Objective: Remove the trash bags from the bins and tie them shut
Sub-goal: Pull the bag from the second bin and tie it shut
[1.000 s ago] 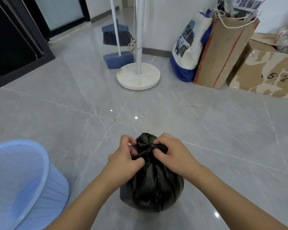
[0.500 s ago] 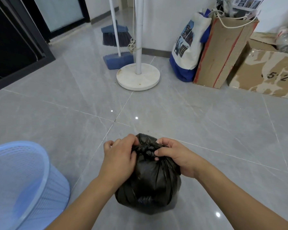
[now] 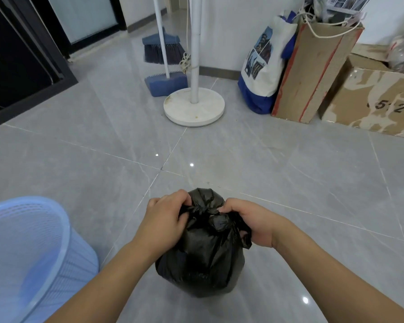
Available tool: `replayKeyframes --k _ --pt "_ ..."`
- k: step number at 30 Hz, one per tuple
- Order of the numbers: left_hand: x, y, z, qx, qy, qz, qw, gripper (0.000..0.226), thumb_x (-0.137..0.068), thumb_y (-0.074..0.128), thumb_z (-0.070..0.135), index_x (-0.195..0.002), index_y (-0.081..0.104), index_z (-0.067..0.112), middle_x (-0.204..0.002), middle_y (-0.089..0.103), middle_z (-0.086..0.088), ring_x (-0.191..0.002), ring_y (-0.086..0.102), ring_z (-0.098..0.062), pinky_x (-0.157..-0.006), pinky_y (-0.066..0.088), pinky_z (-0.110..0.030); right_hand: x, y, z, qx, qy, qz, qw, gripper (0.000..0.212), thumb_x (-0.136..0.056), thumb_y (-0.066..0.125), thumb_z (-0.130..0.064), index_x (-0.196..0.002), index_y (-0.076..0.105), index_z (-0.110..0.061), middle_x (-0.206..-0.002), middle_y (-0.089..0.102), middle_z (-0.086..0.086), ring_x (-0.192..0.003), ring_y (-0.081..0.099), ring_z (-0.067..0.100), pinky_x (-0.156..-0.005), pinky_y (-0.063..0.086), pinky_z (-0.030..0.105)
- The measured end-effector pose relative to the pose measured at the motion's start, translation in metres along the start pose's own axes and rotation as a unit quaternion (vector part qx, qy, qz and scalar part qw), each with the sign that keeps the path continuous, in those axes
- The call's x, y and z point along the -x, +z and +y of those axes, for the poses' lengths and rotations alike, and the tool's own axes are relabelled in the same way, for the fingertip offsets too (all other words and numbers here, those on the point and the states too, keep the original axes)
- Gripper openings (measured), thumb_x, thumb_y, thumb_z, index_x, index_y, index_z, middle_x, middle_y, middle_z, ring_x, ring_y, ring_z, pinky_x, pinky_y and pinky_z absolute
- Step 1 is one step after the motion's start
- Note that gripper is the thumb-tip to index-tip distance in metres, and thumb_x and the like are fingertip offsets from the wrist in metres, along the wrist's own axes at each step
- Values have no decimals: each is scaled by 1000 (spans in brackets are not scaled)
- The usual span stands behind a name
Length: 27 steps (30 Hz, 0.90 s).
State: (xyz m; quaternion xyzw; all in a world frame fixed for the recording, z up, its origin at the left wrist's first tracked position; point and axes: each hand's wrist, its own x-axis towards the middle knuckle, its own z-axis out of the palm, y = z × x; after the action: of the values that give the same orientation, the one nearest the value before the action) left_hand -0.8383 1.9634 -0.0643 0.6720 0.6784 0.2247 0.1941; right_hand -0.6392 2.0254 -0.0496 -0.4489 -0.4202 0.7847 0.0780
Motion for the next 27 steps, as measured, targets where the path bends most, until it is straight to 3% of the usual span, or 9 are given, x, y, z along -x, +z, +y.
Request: replayKeyframes --k 2,5,10,12,14,16,19,22,27 --pt "3 -4 0 102 -52 -29 993 27 -80 52 11 -91 48 35 -93 57 15 -91 54 -8 -88 42 -32 0 1 -1 52 -12 61 997 26 -91 48 -26 -71 59 -14 -56 57 -4 -38 44 9 -38 30 20" --pt "15 -11 9 209 -109 -37 971 27 -74 51 28 -98 48 39 -107 48 23 -109 46 -6 -90 42 -31 -5 1 2 72 -32 118 990 27 -91 48 -31 -70 55 -15 -54 46 -2 -40 35 11 -41 26 23" --pt "28 -2 19 38 -43 -22 998 44 -67 48 72 -97 53 40 -106 42 27 -105 31 4 -95 27 -25 -8 10 -1 68 -54 147 985 25 -90 47 -31 -74 55 -13 -52 44 0 -43 37 14 -42 30 24" --pt "27 4 21 15 -45 -8 999 36 -74 51 67 -96 57 39 -104 43 24 -103 34 -2 -96 26 -26 -10 15 -3 98 -53 151 982 26 -90 47 -32 -74 54 -13 -52 44 1 -45 39 15 -44 32 25" --pt "25 5 21 35 -63 12 997 12 -86 55 46 -91 61 36 -101 48 21 -102 38 -5 -96 28 -28 -11 18 -5 128 -57 157 978 29 -90 45 -33 -70 53 -14 -50 43 0 -45 39 14 -48 32 26" --pt "25 3 21 92 -105 20 990 13 -89 52 31 -80 61 31 -96 53 17 -100 45 -7 -90 34 -28 -11 20 -6 134 -92 175 971 35 -93 43 -32 -70 60 -13 -48 42 -4 -41 36 11 -46 30 25" --pt "20 -10 26 268 -248 45 930 24 -91 45 19 -69 46 9 -77 52 2 -73 48 -17 -65 37 -29 -14 14 -1 242 -212 276 906 40 -97 43 -37 -80 60 -5 -61 48 -4 -51 43 9 -50 35 24" --pt "18 -20 15 361 -375 78 850 18 -89 42 15 -72 36 13 -69 32 -7 -64 28 -20 -58 24 -33 -18 -3 7 338 -293 370 814 34 -98 45 -36 -78 53 -11 -74 55 -1 -69 51 12 -59 37 23" --pt "25 -23 -2 502 -418 108 749 21 -86 42 12 -65 43 11 -54 44 -4 -52 38 -20 -56 31 -32 -17 -18 19 441 -312 352 764 28 -97 43 -45 -84 50 -21 -76 49 -11 -69 49 5 -60 38 20"
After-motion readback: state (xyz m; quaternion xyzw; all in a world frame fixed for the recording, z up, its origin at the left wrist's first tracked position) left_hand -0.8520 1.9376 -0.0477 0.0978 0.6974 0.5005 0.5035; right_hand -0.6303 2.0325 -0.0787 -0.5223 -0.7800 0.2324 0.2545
